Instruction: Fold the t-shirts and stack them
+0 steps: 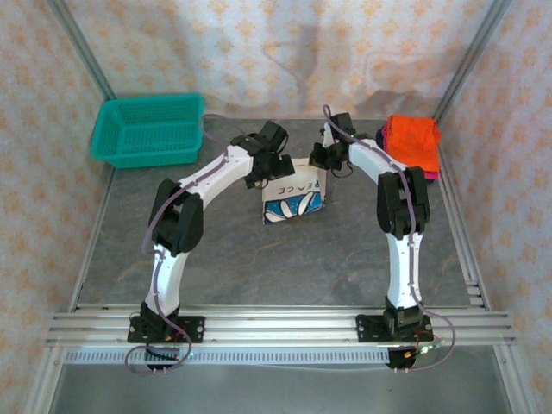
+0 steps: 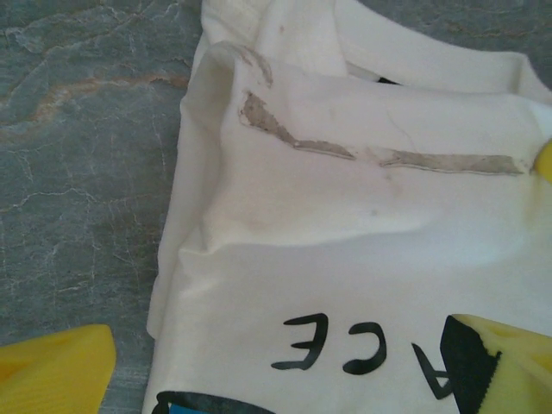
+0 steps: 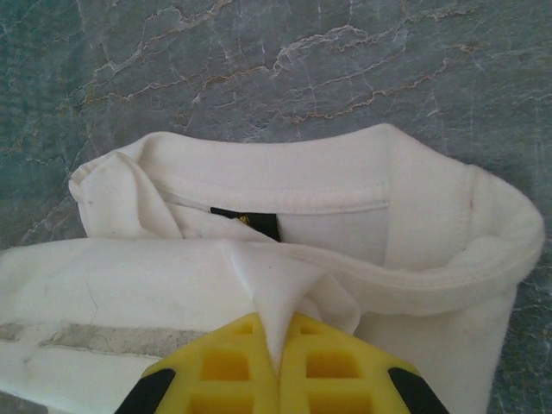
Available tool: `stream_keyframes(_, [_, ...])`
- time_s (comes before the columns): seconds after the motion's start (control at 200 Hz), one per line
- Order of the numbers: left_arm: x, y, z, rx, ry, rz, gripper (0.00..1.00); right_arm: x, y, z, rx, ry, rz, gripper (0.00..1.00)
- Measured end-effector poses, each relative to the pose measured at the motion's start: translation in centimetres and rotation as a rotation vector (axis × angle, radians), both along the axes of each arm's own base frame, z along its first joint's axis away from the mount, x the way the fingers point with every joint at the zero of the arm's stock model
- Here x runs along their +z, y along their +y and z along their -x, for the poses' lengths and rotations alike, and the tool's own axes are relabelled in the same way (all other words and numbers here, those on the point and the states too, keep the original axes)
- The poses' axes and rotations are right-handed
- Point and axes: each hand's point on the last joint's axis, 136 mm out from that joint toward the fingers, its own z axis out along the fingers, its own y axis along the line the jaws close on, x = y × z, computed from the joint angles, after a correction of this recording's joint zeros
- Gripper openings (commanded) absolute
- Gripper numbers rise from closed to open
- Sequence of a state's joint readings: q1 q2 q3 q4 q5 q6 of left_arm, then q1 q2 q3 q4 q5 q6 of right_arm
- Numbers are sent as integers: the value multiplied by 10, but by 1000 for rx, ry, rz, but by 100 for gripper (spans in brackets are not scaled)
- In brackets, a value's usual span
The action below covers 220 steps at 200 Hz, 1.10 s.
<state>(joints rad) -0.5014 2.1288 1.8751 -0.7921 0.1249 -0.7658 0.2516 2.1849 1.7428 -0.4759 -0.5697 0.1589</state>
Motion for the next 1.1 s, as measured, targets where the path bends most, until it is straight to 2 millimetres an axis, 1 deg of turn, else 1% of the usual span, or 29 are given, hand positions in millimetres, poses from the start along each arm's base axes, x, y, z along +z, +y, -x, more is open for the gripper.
stream_keyframes(0.07, [7, 1, 0, 2, -12, 6, 97, 6, -5, 7, -9, -19, 14, 0])
stream_keyframes(0.15, [13, 2, -2, 5, -26, 13, 98, 18, -10, 12, -21, -48, 24, 0])
stream_keyframes(0.27, [15, 2, -4, 8, -39, 19, 97, 39, -17, 10, -43, -123, 24, 0])
stream_keyframes(0.335, [16, 2, -5, 8, -40, 19, 98, 45, -22, 6, -63, -145, 23, 0])
stream_keyframes(0.405, [16, 1, -5, 7, -43, 21, 97, 47, -27, 1, -86, -162, 18, 0])
stream_keyframes(0.52, [15, 1, -5, 7, -42, 21, 98, 44, -35, -5, -109, -157, 17, 0])
stream_keyframes(0.615, [15, 1, -5, 6, -43, 24, 97, 37, -36, -21, -118, -146, 26, 0])
stream_keyframes(0.681, [16, -1, -6, 2, -46, 33, 97, 25, -36, -31, -126, -130, 42, 0])
stream_keyframes(0.771, [17, -5, -7, -12, -47, 48, 94, 0, -38, -37, -134, -88, 68, 1])
stream_keyframes(0.846, [21, -14, -12, -28, -58, 66, 86, -20, -40, -37, -140, -48, 86, 7])
stream_keyframes(0.901, [22, -23, -20, -39, -67, 86, 79, -32, -40, -35, -143, -23, 93, 15])
stream_keyframes(0.921, [22, -27, -22, -50, -72, 90, 76, -34, -40, -35, -143, -17, 94, 20])
stream_keyframes(0.996, [16, -42, -33, -62, -74, 123, 64, -35, -41, -34, -147, -8, 94, 35])
stream_keyframes(1.041, [9, -51, -40, -79, -71, 136, 59, -31, -40, -35, -139, -21, 95, 44])
stream_keyframes(1.101, [-2, -61, -49, -84, -64, 150, 55, -26, -40, -36, -143, -26, 92, 53])
